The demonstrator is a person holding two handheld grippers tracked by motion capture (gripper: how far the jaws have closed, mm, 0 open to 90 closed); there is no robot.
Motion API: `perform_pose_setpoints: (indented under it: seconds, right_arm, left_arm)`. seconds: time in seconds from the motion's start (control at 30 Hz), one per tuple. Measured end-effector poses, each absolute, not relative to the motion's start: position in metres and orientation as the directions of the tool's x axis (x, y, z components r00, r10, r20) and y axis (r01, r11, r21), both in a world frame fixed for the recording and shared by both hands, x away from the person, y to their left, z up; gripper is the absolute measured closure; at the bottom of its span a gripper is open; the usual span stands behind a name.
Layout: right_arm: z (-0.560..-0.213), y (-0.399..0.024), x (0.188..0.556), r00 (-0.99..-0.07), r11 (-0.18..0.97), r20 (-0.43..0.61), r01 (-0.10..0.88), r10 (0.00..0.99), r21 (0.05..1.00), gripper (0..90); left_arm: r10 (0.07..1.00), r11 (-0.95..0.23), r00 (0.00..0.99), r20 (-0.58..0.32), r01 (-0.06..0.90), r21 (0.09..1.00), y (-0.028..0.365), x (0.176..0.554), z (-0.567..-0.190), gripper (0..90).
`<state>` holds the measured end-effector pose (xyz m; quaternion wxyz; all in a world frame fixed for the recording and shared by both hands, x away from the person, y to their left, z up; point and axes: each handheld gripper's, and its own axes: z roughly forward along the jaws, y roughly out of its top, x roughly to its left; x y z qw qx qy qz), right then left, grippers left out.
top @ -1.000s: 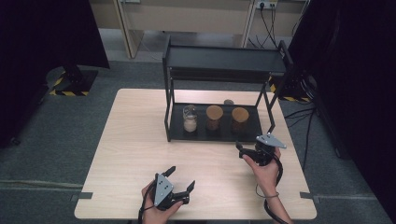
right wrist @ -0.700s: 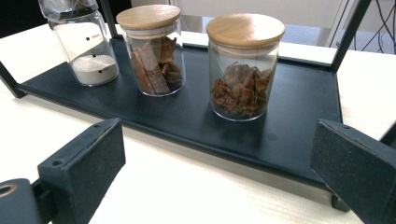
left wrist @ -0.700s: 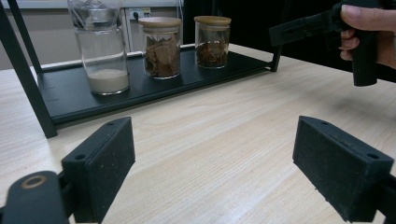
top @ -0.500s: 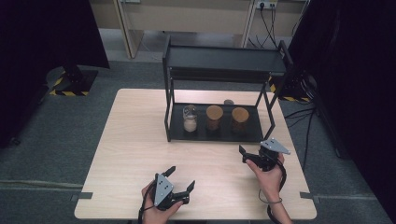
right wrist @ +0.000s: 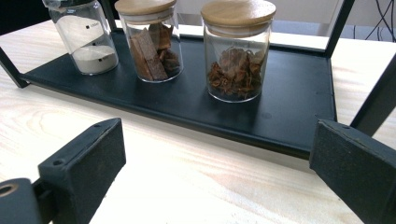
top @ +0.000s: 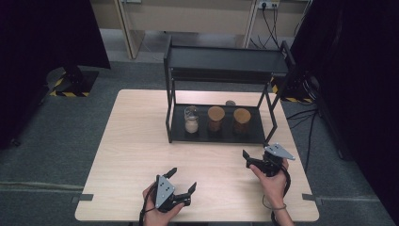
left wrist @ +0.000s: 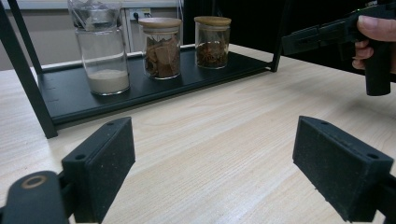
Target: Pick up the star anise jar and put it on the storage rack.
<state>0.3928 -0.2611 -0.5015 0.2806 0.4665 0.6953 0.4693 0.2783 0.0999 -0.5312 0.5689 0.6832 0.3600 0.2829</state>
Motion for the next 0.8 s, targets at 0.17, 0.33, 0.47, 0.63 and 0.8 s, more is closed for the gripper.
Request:
perform_pose_setpoints:
  seconds: [0.17,0.33,0.47,0.63,0.8]
  right_arm:
    - [-0.504,-0.264,0.389,-0.406,0.123,0.049,0.387,0.912,0.914,4.0]
    - [-0.506,-0.266,0.385,-0.406,0.119,0.055,0.39,0.912,0.913,4.0]
    - [-0.507,-0.269,0.383,-0.403,0.113,0.06,0.392,0.913,0.913,4.0]
    - [-0.508,-0.273,0.379,-0.398,0.106,0.064,0.391,0.915,0.914,4.0]
    - [-0.508,-0.277,0.376,-0.391,0.096,0.07,0.389,0.918,0.916,4.0]
  left_arm:
    - [0.814,-0.093,0.581,-0.023,0.17,0.981,0.1,0.278,-0.531,12.6]
    - [0.814,-0.094,0.58,-0.022,0.17,0.981,0.1,0.278,-0.531,12.7]
    - [0.814,-0.094,0.58,-0.023,0.17,0.981,0.1,0.278,-0.531,12.7]
    - [0.814,-0.093,0.58,-0.024,0.172,0.981,0.1,0.278,-0.531,12.7]
    - [0.815,-0.093,0.579,-0.023,0.17,0.981,0.1,0.278,-0.531,12.7]
